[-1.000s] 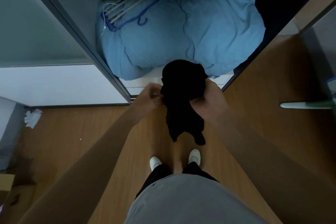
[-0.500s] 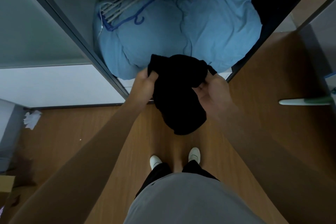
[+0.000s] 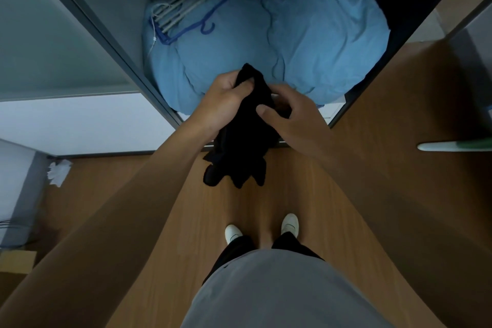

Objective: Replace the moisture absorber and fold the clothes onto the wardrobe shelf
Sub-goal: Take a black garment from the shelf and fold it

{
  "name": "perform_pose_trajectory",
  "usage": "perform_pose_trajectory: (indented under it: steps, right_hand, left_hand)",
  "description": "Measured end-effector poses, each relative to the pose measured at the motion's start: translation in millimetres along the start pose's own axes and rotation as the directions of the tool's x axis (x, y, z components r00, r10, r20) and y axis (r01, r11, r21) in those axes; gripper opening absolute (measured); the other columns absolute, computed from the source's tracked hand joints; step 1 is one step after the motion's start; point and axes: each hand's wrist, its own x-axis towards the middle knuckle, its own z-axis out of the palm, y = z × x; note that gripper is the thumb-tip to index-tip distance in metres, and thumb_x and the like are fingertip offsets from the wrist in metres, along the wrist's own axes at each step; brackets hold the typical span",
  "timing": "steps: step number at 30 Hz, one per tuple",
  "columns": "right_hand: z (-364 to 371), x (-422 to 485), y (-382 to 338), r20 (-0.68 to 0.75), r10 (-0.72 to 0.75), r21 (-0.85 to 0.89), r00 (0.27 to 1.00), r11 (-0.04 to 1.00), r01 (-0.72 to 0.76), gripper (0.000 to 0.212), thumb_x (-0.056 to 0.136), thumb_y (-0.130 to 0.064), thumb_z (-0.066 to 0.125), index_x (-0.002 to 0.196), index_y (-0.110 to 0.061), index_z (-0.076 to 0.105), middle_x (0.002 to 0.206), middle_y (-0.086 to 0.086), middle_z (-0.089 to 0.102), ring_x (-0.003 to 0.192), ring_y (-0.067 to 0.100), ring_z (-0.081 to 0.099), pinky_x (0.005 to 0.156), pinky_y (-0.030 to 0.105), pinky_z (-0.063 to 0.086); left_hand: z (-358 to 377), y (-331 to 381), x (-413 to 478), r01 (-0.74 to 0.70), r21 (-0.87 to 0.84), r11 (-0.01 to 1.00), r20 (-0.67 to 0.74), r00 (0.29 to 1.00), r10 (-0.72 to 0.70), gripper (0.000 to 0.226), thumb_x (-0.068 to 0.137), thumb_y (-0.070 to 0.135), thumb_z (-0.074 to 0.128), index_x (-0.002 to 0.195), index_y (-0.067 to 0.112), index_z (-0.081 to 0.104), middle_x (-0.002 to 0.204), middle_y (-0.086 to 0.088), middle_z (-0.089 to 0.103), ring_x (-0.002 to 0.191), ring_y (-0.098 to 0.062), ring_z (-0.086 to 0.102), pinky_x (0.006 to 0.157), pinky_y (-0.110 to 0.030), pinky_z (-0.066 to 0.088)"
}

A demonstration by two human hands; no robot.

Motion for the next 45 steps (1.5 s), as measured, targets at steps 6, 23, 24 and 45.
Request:
perform_pose_trajectory:
  steps: [6, 23, 24, 45]
  right_hand:
    - [-7, -3, 5, 0.063, 0.000, 0.009, 0.998, 1.000, -0.001, 0.031, 0.095, -0.035, 0.061, 0.085, -0.007, 0.070, 0.078, 0.011, 0.069, 0.070, 0.008, 0.061, 0.064, 0.027, 0.044]
    - [-24, 9, -12, -0.022, -0.013, -0.158, 1.000, 0.987, 0.009, 0.040, 0.103, -0.030, 0.049, 0.066, -0.018, 0.053, 0.063, -0.007, 0.056, 0.063, 0.006, 0.052, 0.067, 0.039, 0.042]
    - [-26, 10, -15, -0.051, -0.014, -0.162, 0.999, 0.987, 0.006, 0.040, 0.103, -0.032, 0.048, 0.070, -0.010, 0.055, 0.066, 0.000, 0.057, 0.065, 0.011, 0.054, 0.068, 0.042, 0.044]
    - [-33, 18, -22, 0.054, 0.088, -0.645, 0.995, 0.763, -0.032, 0.036, 0.105, -0.039, 0.040, 0.071, -0.024, 0.038, 0.097, 0.011, 0.066, 0.095, 0.031, 0.063, 0.086, 0.048, 0.048]
  left_hand:
    - [-4, -6, -8, 0.027, -0.019, 0.999, -0.055, 0.998, -0.028, 0.028, 0.103, 0.011, 0.046, 0.106, -0.013, 0.061, 0.090, -0.013, 0.064, 0.082, -0.018, 0.062, 0.073, -0.024, 0.049]
    - [-29, -31, -11, -0.104, 0.541, 0.835, -0.156, 0.963, 0.221, 0.016, 0.093, 0.028, 0.068, 0.105, 0.018, 0.072, 0.085, 0.003, 0.071, 0.081, -0.017, 0.068, 0.076, -0.040, 0.057]
    - [-30, -29, -9, -0.073, 0.568, 0.820, -0.153, 0.969, 0.193, 0.024, 0.091, 0.034, 0.070, 0.112, 0.022, 0.067, 0.085, 0.001, 0.068, 0.082, -0.019, 0.067, 0.076, -0.040, 0.057]
    - [-21, 15, 16, -0.236, 0.732, 0.639, -0.149, 0.859, 0.489, 0.009, 0.074, 0.024, 0.062, 0.079, 0.021, 0.070, 0.073, 0.007, 0.069, 0.069, -0.016, 0.063, 0.068, -0.037, 0.052]
